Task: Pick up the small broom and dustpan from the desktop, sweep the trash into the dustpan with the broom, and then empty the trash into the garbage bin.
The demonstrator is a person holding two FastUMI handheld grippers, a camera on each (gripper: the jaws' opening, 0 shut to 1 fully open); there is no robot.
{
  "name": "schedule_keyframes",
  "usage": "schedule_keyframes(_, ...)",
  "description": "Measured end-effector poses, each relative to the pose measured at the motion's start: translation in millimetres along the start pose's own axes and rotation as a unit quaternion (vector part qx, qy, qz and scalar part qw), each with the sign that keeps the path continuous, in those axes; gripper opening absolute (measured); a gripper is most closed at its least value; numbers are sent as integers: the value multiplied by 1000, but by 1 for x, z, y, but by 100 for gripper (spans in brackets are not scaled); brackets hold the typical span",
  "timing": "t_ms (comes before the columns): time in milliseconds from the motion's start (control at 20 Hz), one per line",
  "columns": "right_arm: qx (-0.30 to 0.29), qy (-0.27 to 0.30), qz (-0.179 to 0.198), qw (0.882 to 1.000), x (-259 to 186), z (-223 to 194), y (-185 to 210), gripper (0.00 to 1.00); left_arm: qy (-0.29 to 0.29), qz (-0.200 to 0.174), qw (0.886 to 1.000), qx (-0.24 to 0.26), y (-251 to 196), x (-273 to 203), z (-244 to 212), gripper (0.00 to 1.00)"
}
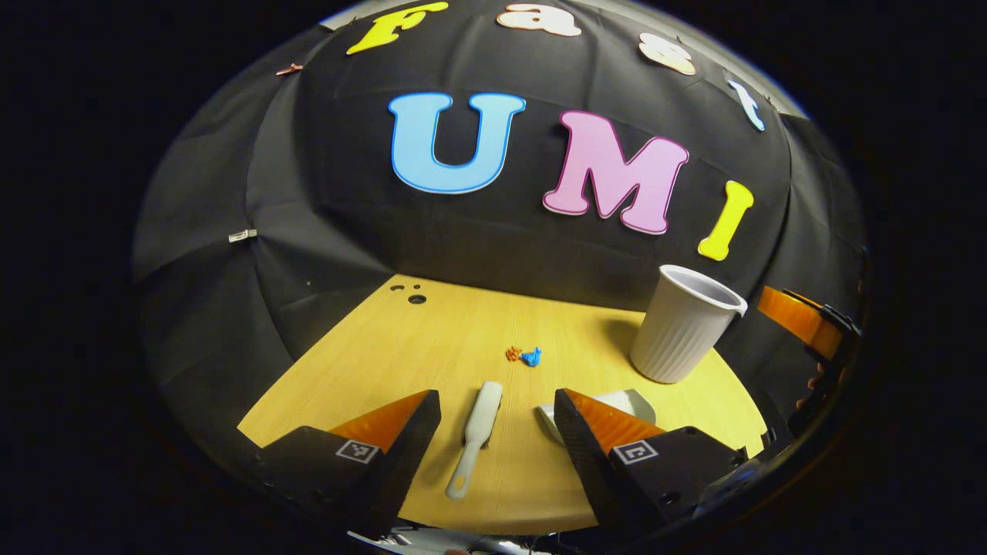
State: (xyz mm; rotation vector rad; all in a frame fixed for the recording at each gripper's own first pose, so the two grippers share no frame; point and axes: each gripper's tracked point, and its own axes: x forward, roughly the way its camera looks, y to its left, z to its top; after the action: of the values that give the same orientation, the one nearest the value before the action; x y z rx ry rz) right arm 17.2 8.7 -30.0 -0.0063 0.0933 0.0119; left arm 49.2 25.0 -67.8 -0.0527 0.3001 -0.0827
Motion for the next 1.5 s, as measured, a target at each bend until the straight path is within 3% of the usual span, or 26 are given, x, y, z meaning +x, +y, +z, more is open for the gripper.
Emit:
schedule_keyframes(200, 8, 28, -12, 1000, 5, -17, -8, 99, 67, 4, 998, 7, 10, 31, -23, 94)
schedule_keyframes(450, 2, 35, -18, 999, 5, -25, -15, 99, 163, 3, 987, 9, 17, 69, -70, 94)
schedule_keyframes(700, 4, 48, -18, 999, 4, -38, -21, 99, 256, 8, 967, 18, 27, 100, -113, 94)
schedule_keyframes(900, 1, 61, -17, 998, 5, -49, -24, 99, 329, 13, 941, 78, 39, 116, -145, 94)
schedule_keyframes(1250, 7, 93, -30, 995, -1, -66, -39, 99, 375, 11, 921, 109, 44, 155, -169, 94)
schedule_keyframes(1500, 5, 101, -42, 994, -10, -69, -49, 100, 382, 0, 919, 103, 37, 165, -179, 87)
